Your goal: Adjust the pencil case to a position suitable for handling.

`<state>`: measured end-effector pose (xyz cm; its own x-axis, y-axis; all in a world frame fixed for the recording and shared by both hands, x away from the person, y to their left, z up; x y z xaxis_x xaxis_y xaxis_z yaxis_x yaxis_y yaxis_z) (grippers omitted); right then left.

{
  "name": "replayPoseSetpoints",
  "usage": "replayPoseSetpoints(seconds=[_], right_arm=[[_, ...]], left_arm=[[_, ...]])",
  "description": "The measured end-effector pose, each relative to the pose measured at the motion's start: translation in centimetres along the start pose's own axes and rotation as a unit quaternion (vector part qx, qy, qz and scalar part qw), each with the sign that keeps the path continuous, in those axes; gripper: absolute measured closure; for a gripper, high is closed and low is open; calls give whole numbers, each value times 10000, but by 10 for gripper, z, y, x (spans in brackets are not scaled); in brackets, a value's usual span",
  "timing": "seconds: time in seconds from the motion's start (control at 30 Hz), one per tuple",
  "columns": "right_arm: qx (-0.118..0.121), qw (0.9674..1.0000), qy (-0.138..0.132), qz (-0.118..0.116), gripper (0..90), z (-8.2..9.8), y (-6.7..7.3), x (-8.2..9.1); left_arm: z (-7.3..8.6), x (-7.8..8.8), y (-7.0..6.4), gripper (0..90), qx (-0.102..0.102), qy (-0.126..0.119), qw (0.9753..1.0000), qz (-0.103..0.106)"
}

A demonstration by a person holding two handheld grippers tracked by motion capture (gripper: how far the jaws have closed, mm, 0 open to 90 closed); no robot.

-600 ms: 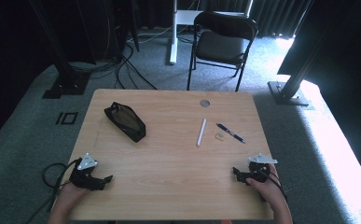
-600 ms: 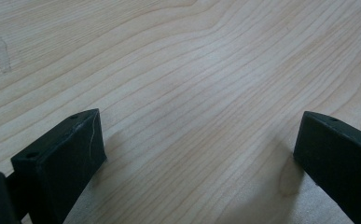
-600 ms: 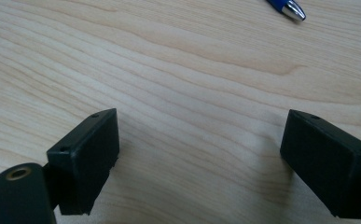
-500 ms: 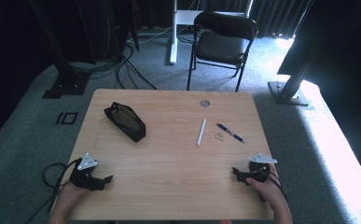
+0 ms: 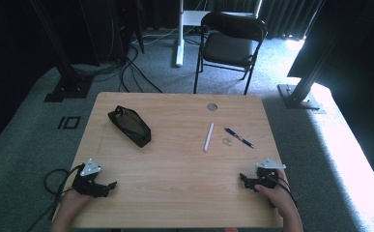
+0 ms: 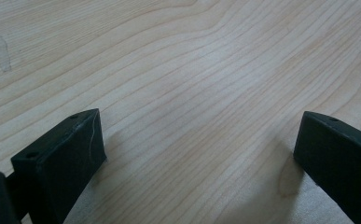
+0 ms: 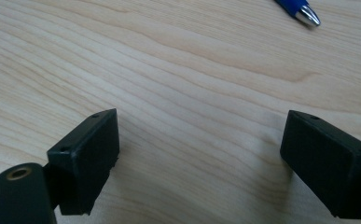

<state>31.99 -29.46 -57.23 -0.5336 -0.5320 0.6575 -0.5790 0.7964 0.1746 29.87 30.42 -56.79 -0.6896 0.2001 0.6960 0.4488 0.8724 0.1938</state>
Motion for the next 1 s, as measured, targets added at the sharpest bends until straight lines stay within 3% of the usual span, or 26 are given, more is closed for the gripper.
replayPoseSetpoints(seconds=[0.1,0.17,0.53,1.0], right_arm=[[4,10000,13,-11,129,-2,-1,0],[-58,9999,-81,-136,129,-4,1,-1],[334,9990,-79,-291,129,-26,13,-14],[572,9961,-187,-641,129,-55,38,-33]], left_arm=[[0,0,0,21,-10,-2,10000,-3],[0,0,0,21,-9,-2,10000,-4],[0,0,0,21,-9,-2,10000,-3],[0,0,0,21,-7,-2,10000,-3]])
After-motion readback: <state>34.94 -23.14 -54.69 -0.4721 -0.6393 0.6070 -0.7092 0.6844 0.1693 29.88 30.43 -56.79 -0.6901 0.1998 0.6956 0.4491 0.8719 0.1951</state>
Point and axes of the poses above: each handheld gripper's, and its own axes: x roughly backward along the jaws, z roughly out of its underside, y roughly to its left, the point moved 2 cm from there along -x, roughly forward along the jaws, and after that the axes turned 14 degrees about -z, right-handed, at the moved point
